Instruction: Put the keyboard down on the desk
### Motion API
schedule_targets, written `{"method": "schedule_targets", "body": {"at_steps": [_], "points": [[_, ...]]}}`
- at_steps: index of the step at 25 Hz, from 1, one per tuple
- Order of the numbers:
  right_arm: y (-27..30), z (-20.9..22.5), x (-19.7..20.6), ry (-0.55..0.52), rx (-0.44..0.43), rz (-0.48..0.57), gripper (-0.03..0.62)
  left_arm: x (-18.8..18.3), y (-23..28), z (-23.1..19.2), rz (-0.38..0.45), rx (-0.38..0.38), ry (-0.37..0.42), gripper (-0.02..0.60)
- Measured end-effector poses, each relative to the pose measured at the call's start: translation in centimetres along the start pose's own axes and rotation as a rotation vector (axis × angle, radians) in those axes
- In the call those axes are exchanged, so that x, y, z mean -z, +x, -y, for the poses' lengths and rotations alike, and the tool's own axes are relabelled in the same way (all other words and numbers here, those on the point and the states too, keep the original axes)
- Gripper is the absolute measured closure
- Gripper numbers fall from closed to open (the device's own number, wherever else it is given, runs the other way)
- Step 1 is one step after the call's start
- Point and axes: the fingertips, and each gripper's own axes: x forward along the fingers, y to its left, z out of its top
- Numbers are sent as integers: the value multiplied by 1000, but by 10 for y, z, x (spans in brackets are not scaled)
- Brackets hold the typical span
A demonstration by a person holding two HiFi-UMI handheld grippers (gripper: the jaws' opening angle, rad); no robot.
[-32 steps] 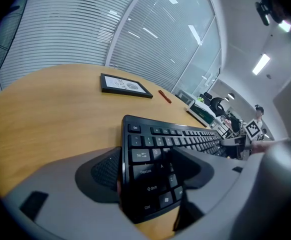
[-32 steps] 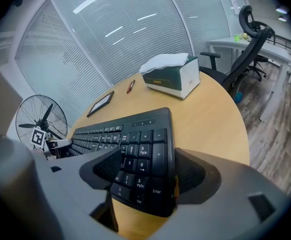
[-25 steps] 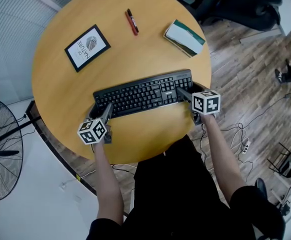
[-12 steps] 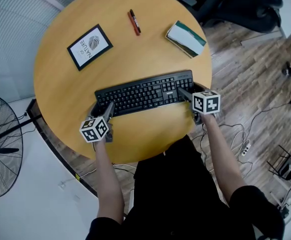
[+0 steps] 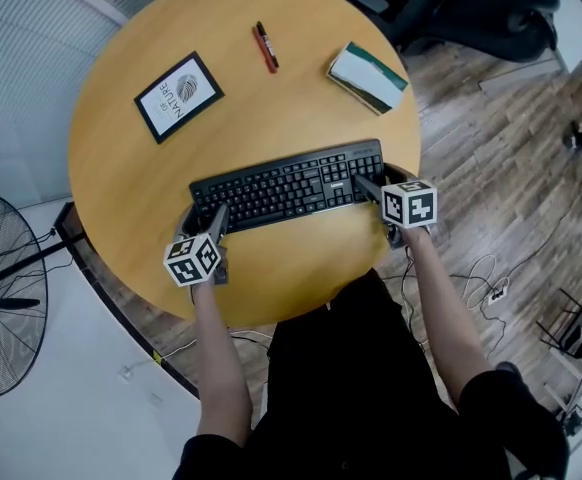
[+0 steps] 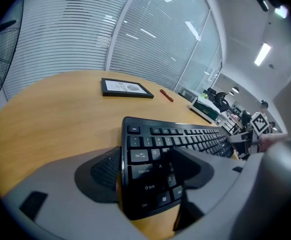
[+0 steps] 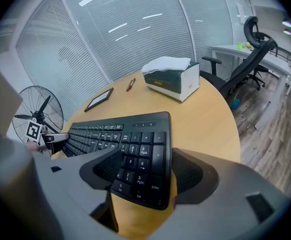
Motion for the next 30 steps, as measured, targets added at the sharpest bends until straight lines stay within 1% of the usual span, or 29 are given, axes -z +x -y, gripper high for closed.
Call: {"method": "schedule_targets", "body": {"at_steps": [8, 13, 22, 30], "points": [[-12, -3, -2, -7, 15, 32, 272, -6, -13, 4, 27, -9, 44, 272], [-29, -7, -4, -17, 27, 72, 276, -12, -28, 13, 67, 2, 68, 272], [-71, -25, 1, -28, 47, 163, 289, -21, -58, 39, 137, 50, 122, 272], [-111, -62, 7, -83, 37, 257, 304, -18, -87, 72, 190, 97, 171, 273]]}}
